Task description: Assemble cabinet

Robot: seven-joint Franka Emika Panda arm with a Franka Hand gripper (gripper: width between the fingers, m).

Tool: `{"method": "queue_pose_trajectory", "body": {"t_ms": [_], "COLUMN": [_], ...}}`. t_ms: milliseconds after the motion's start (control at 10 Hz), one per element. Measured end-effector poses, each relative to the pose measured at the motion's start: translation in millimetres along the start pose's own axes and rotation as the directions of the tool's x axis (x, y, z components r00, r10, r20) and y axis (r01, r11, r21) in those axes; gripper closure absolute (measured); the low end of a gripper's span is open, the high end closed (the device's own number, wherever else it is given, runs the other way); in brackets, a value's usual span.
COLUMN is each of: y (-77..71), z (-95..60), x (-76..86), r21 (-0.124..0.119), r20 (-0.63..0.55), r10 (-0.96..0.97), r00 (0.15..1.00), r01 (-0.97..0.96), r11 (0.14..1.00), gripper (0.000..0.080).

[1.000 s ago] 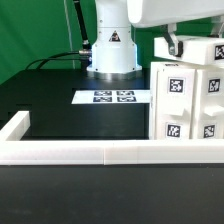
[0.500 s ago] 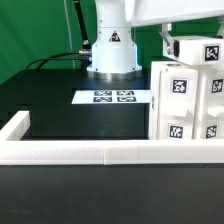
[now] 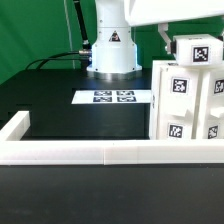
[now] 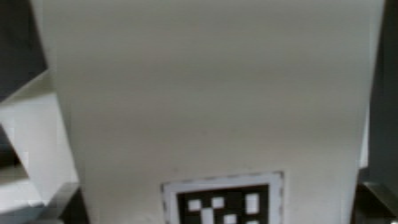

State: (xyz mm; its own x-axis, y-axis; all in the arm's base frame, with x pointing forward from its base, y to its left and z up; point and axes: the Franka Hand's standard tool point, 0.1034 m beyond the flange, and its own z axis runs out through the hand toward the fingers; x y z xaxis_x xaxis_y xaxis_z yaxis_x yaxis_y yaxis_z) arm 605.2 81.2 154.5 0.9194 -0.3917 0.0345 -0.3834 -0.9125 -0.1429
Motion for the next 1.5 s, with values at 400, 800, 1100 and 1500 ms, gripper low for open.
{"method": "queue_pose_trajectory", "body": {"t_ms": [400,800,1100,1500], "y": [1.5,0.3,2.2,5.2], "z": [-0.3,-1.6,-1.4,0.3], "x": [-1.4,0.7,1.4,0.4], "r21": [0.016,0.033,0.034,0.024], "r20": [-0.007,0.001,0.015,0.06], "r10": [0.361,0.652,0.818,0.961], "r00": [0.933,0.758,0.575,0.271], "r01": [-0.361,-0.651,-0.818,-0.962], "r11": [0.933,0.758,0.574,0.27], "gripper": [0.0238,0.0238,0.0238,0.0238]}}
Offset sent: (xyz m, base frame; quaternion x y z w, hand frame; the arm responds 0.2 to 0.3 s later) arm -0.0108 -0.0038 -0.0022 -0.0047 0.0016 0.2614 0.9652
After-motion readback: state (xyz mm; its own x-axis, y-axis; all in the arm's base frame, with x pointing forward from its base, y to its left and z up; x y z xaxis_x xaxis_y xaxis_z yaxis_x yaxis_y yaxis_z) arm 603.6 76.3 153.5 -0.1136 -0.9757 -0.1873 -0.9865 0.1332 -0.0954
